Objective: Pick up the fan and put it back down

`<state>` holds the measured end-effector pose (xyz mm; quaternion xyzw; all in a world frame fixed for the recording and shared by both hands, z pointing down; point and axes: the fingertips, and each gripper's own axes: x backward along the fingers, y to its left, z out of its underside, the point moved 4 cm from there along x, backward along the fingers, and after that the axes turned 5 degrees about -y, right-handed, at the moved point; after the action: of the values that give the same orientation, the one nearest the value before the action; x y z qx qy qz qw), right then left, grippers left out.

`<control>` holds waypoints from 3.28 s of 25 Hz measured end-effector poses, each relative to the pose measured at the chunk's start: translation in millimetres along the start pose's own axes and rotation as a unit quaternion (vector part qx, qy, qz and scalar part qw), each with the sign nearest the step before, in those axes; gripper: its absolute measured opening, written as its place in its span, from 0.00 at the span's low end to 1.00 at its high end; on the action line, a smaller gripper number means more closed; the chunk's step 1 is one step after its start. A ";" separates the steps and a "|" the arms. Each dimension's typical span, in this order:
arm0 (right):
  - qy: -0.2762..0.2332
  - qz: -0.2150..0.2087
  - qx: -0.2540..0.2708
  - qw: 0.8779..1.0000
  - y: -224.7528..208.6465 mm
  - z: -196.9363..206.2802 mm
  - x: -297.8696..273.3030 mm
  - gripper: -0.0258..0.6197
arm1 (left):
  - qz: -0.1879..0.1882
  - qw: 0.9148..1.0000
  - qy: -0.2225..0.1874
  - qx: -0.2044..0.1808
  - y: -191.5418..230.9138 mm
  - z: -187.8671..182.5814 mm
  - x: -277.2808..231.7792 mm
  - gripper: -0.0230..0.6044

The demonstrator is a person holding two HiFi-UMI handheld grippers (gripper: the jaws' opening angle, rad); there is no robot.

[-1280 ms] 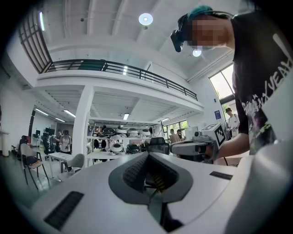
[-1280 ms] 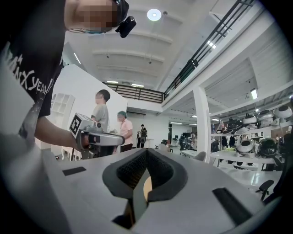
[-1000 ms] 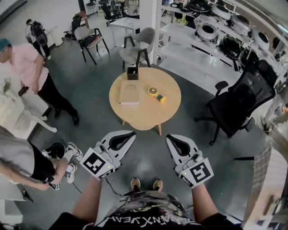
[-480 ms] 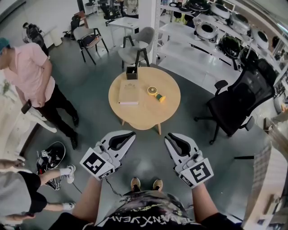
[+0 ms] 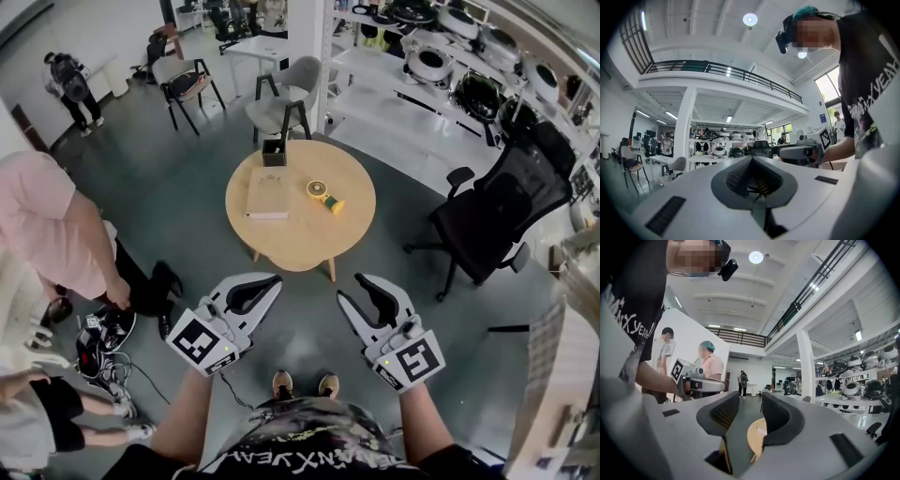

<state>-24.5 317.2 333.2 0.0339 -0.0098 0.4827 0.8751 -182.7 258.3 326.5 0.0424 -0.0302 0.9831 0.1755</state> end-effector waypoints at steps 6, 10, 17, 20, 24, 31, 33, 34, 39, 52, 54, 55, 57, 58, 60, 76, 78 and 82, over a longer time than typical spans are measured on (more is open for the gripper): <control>0.003 -0.001 0.001 1.000 -0.4 -2.3 -0.4 0.38 | 0.000 1.000 0.001 0.002 0.7 -2.7 -1.8 0.06; 0.000 -0.003 0.000 1.000 -0.8 -2.8 0.5 0.46 | 0.000 1.000 0.000 0.002 0.1 -1.7 -1.9 0.06; 0.002 -0.020 -0.009 1.000 2.7 2.9 -0.1 0.76 | 0.001 1.000 -0.002 0.005 -2.7 3.2 -2.0 0.06; 0.006 -0.018 -0.003 1.000 2.9 6.0 -0.3 0.88 | 0.001 1.000 -0.002 0.004 -4.1 5.0 -1.6 0.06; 0.007 -0.020 0.000 1.000 5.4 5.2 -0.2 0.95 | 0.000 1.000 -0.001 0.004 -5.3 3.7 -0.1 0.06; 0.005 -0.017 -0.005 1.000 3.3 6.9 1.2 0.95 | 0.000 1.000 0.001 0.005 -5.6 6.3 -0.8 0.06; 0.005 -0.015 -0.005 1.000 3.4 5.8 2.1 0.95 | 0.000 1.000 0.001 0.005 -6.3 5.6 -0.1 0.06; 0.005 -0.015 -0.005 1.000 3.4 5.3 2.4 0.95 | 0.000 1.000 0.001 0.005 -6.6 5.2 0.1 0.06; 0.004 -0.014 -0.004 1.000 1.8 5.3 6.1 0.95 | -0.002 1.000 0.003 0.003 -10.7 4.9 0.0 0.06; -0.005 -0.028 -0.006 1.000 -9.8 2.6 35.7 0.95 | -0.016 1.000 0.007 -0.012 -37.2 -2.5 -13.6 0.06; -0.006 -0.031 -0.005 0.999 -14.3 3.3 46.2 0.95 | -0.021 1.000 0.007 -0.015 -47.0 -2.2 -18.0 0.06; -0.007 -0.033 -0.005 0.999 -16.7 4.3 51.6 0.95 | -0.024 1.000 0.007 -0.016 -52.2 -1.6 -20.3 0.06; -0.010 -0.037 -0.005 0.999 -20.6 6.3 61.9 0.95 | -0.030 0.999 0.006 -0.017 -62.2 -0.3 -24.1 0.06; -0.010 -0.039 -0.006 0.999 -21.8 7.1 66.6 0.95 | -0.033 0.999 0.005 -0.017 -67.0 0.3 -25.4 0.06; -0.010 -0.043 -0.006 0.999 -24.0 8.8 74.7 0.95 | -0.037 0.999 0.006 -0.016 -75.7 1.6 -27.8 0.06; -0.012 -0.028 -0.008 1.000 -58.0 23.3 78.0 0.95 | -0.029 0.999 0.012 -0.018 -72.7 19.4 -59.7 0.06; -0.011 -0.025 -0.007 1.000 -64.7 25.0 68.2 0.95 | -0.028 0.999 0.014 -0.016 -60.7 23.9 -64.9 0.06; -0.007 -0.021 -0.006 1.000 -83.8 29.0 44.8 0.95 | -0.025 1.000 0.011 -0.013 -33.2 29.8 -80.0 0.06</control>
<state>70.8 308.4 360.2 0.0320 -0.0183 0.4635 0.8854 -94.2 259.7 350.1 0.0303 -0.0396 0.9784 0.2006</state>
